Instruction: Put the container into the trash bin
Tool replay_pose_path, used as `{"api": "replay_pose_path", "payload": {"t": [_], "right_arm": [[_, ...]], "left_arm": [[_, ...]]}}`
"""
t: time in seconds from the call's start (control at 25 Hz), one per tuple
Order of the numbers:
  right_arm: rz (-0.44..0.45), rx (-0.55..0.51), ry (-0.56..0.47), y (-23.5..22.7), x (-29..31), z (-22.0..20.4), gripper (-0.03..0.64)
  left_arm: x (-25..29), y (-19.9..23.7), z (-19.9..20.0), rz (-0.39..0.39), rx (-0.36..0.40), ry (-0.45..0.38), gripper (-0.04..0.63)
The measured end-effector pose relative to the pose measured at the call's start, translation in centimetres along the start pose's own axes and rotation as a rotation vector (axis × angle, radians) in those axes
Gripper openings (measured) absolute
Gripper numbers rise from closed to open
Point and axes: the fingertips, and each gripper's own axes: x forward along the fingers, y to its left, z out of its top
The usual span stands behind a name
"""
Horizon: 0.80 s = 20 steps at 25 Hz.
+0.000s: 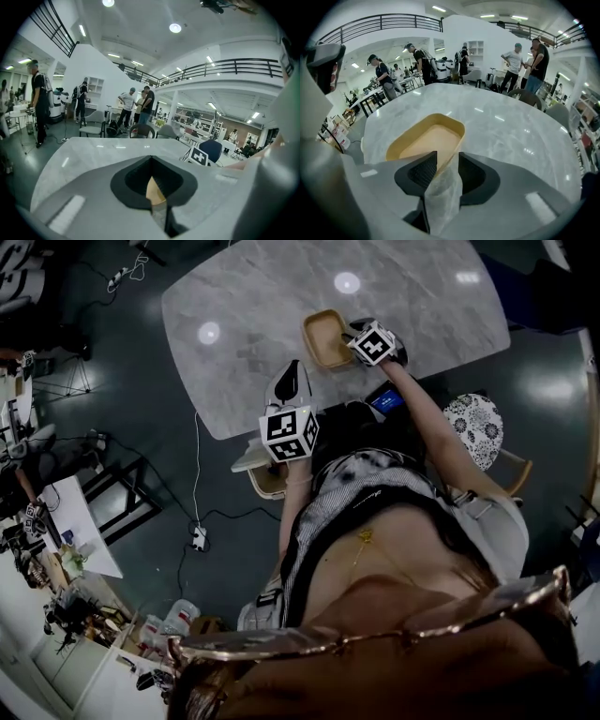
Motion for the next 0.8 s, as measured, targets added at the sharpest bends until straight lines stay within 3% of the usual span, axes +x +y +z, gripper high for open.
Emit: {"api": "replay_pose_path", "payload": {"t": [0.24,0.44,0.72,0.8], "right_arm": [[-0.005,0.015,0.115,-0.2,2.1,-1.7,0.141],[-0.015,-0.016,0.075,-1.1,2.5,-0.7,0.059],[-0.015,0.015,0.140,-0.9,3.0,-2.0,0.032],[-0.005,0.010,0.103,-1.2,3.3,-1.2,0.029]], "left_arm": [[-0.6,0.6,-0.1,0.039,-0.022,-0.010,0.002],[-1.1,0.5,-0.1,0.073,-0.039,-0.017,0.002],[-1.7,1.1,-0.9,0.085,-0.046,-0.011,0.002],[-1.6,0.8,-0.9,0.085,-0.054,-0.010,0.002]]}}
